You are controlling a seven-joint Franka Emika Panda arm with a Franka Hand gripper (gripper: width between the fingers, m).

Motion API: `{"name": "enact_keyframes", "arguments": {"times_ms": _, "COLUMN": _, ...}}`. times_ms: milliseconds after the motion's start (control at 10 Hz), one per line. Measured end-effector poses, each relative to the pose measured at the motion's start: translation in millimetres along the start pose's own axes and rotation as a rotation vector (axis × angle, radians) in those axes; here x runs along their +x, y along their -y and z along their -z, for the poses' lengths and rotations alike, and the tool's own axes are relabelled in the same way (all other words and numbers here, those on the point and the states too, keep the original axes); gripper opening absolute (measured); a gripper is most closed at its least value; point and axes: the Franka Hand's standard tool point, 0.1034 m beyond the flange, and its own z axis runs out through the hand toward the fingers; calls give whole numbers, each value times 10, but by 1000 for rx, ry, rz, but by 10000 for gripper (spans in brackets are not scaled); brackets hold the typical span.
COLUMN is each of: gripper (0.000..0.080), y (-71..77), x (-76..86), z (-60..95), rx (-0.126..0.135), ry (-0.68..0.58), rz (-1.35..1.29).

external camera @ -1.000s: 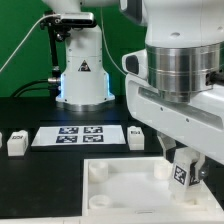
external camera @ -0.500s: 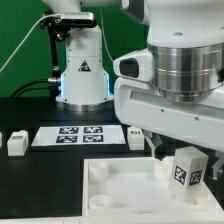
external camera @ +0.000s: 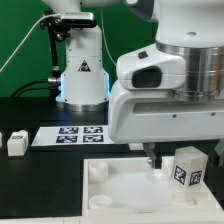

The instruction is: Assemble one leg

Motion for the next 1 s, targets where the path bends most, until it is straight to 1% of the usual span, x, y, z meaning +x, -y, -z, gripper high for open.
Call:
{"name": "enact_keyframes", "arguments": {"times_ms": 200, "gripper": 649, "y": 52, "x": -10, "z": -18, "rx": 4, "ry": -3, "rz": 187}}
{"name": "enact_keyframes", "arguments": {"times_ms": 300, "gripper": 649, "y": 50, "x": -10, "z": -16, "rx": 5, "ry": -3, "rz": 255}}
{"name": "enact_keyframes", "arguments": {"times_ms": 400, "gripper": 649, "y": 50, "x": -10, "z": -18, "rx": 6, "ry": -3, "rz": 235}}
{"name": "enact_keyframes", "arguments": {"times_ms": 600, "gripper": 393, "y": 48, "x": -10, "z": -18, "rx": 6, "ry": -3, "rz": 235}}
{"name": "enact_keyframes", "arguments": {"times_ms": 700, "gripper": 393, "y": 29, "x": -8, "z": -18, "rx": 2, "ry": -3, "rz": 235}}
{"name": "enact_keyframes", "arguments": {"times_ms": 800, "gripper": 303, "y": 11, "x": -7, "z": -19, "rx": 2, "ry": -3, "rz": 233}}
{"name": "enact_keyframes", "arguments": {"times_ms": 1000, "gripper": 301, "y": 3, "x": -6, "z": -19, "rx": 2, "ry": -3, "rz": 199}}
